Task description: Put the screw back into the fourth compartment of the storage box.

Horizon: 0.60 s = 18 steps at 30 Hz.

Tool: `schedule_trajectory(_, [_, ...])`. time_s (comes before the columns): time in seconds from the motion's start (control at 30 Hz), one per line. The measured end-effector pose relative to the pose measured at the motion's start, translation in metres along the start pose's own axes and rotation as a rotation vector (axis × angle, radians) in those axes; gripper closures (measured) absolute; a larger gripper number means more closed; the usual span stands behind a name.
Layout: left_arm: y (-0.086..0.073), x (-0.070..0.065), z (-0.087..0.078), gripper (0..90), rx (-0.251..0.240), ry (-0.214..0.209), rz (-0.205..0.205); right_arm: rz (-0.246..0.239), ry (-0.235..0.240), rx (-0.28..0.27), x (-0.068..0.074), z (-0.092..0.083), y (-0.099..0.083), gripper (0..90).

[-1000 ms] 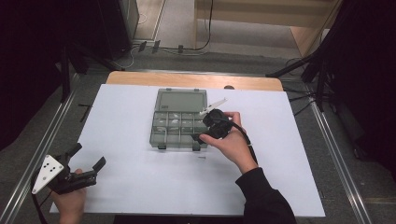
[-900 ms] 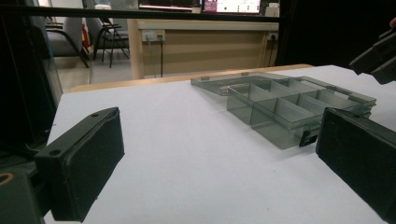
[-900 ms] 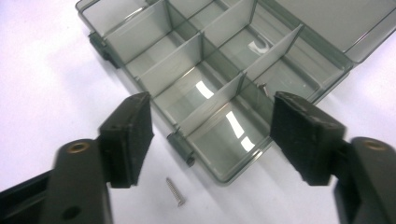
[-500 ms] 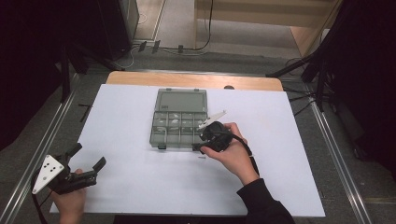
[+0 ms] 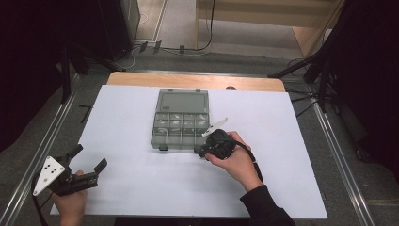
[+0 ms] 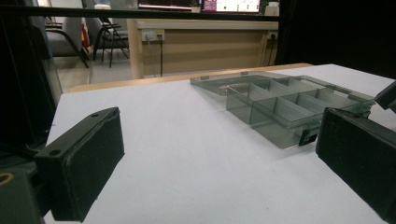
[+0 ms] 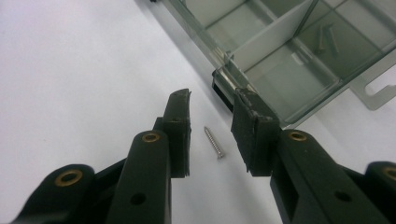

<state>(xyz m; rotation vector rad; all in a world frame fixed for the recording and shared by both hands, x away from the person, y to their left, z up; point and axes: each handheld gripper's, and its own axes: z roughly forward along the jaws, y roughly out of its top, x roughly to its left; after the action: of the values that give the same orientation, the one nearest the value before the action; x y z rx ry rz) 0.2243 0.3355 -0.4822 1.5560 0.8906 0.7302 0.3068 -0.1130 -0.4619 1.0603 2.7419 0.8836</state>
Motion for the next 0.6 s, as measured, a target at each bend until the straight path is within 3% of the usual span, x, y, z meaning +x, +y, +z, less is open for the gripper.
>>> schedule_trajectory(0.6, [0.0, 0.0, 0.0, 1.2, -0.003, -0.005, -0.001, -0.038, -0.019, 0.097, 0.0, 0.022, -0.006, 77.3])
